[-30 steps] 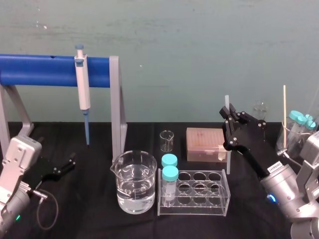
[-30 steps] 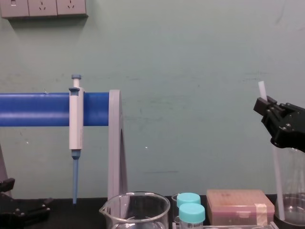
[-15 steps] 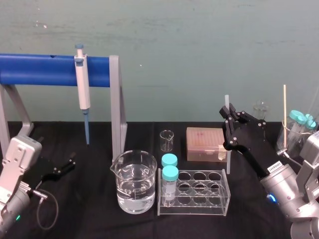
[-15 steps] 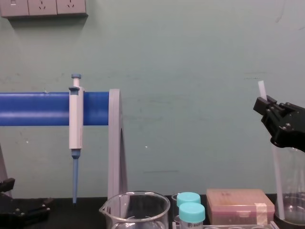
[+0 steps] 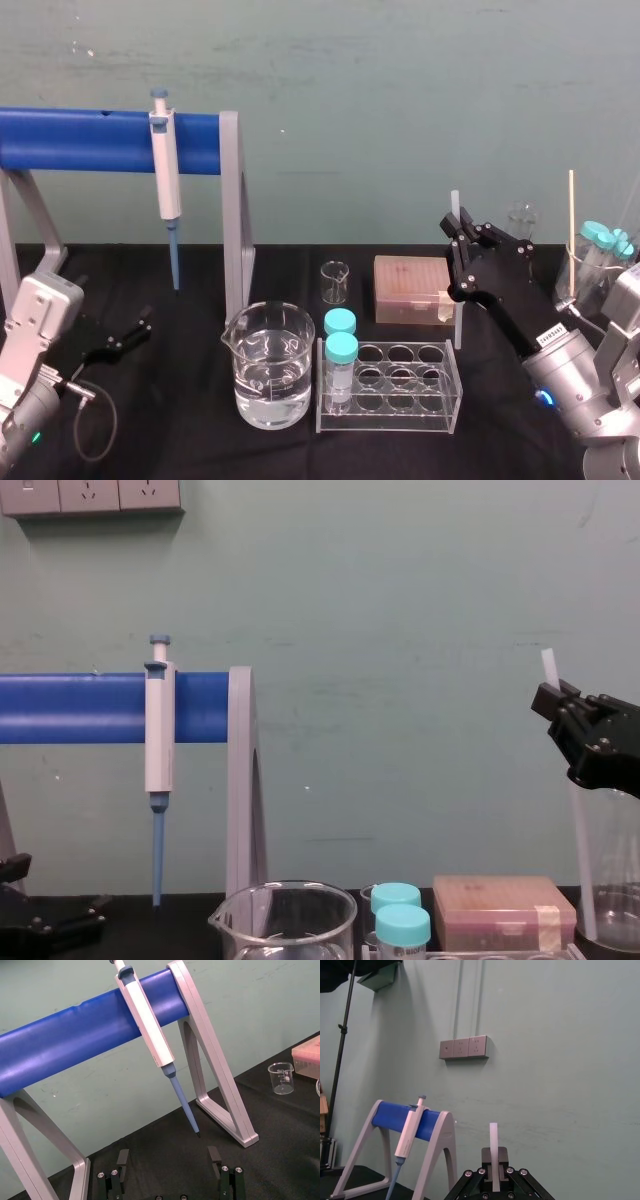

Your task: Pick up the stirring rod with one hand, then place it down.

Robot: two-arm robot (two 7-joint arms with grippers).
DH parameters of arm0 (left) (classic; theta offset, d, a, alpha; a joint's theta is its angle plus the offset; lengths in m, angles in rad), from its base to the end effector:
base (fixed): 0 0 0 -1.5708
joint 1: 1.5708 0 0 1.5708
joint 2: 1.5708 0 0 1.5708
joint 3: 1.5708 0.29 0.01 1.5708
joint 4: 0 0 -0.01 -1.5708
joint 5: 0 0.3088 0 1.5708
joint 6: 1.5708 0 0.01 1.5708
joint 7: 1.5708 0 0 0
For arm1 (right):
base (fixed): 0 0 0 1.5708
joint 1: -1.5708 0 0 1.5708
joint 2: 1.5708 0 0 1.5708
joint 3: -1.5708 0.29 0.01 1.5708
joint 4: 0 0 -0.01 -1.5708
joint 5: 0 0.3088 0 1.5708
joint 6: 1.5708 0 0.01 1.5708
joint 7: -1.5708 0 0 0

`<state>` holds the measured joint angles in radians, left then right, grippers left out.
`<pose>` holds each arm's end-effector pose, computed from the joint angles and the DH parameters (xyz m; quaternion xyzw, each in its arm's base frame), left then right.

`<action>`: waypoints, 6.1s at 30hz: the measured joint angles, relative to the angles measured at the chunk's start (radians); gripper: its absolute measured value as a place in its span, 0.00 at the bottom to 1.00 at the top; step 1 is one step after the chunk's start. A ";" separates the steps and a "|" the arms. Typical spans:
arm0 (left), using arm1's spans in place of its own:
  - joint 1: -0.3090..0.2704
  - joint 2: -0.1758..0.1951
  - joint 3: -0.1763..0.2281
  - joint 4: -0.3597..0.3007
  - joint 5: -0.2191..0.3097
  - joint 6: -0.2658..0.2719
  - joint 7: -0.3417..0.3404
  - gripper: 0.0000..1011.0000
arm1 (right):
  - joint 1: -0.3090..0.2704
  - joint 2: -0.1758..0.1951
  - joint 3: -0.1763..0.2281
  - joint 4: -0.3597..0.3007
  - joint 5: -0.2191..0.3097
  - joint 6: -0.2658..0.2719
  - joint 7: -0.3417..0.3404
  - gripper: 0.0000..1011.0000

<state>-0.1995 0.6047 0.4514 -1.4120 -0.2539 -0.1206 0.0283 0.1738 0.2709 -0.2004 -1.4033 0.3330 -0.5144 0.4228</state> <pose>0.3581 0.0827 -0.3023 0.1415 -0.1325 0.5799 0.7913 0.3722 -0.0329 -0.2923 0.1544 -0.1761 -0.4716 0.8501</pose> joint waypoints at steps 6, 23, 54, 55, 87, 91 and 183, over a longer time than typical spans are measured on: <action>0.000 0.000 0.000 0.000 0.000 0.000 0.000 0.99 | 0.000 0.000 0.000 0.000 0.000 0.000 0.000 0.07; 0.000 0.000 0.000 0.000 0.000 0.000 0.000 0.99 | 0.000 0.000 0.000 0.000 0.000 0.000 0.000 0.07; 0.000 0.000 0.000 0.000 0.000 0.000 0.000 0.99 | 0.000 0.000 0.000 0.000 0.000 0.000 0.000 0.07; 0.000 0.000 0.000 0.000 0.000 0.000 0.000 0.99 | 0.000 0.000 0.000 0.000 0.000 0.000 0.000 0.07; 0.000 0.000 0.000 0.000 0.000 0.000 0.000 0.99 | 0.009 0.001 -0.006 0.008 0.015 0.001 0.054 0.07; 0.000 0.000 0.000 0.000 0.000 0.000 0.000 0.99 | 0.014 0.003 -0.016 0.010 0.029 0.005 0.090 0.07; 0.000 0.000 0.000 0.000 0.000 0.000 0.000 0.99 | 0.034 0.018 -0.084 0.112 0.037 0.100 0.126 0.07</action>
<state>-0.1995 0.6047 0.4513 -1.4120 -0.2538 -0.1205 0.0283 0.2083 0.2887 -0.2842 -1.2911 0.3697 -0.4139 0.5492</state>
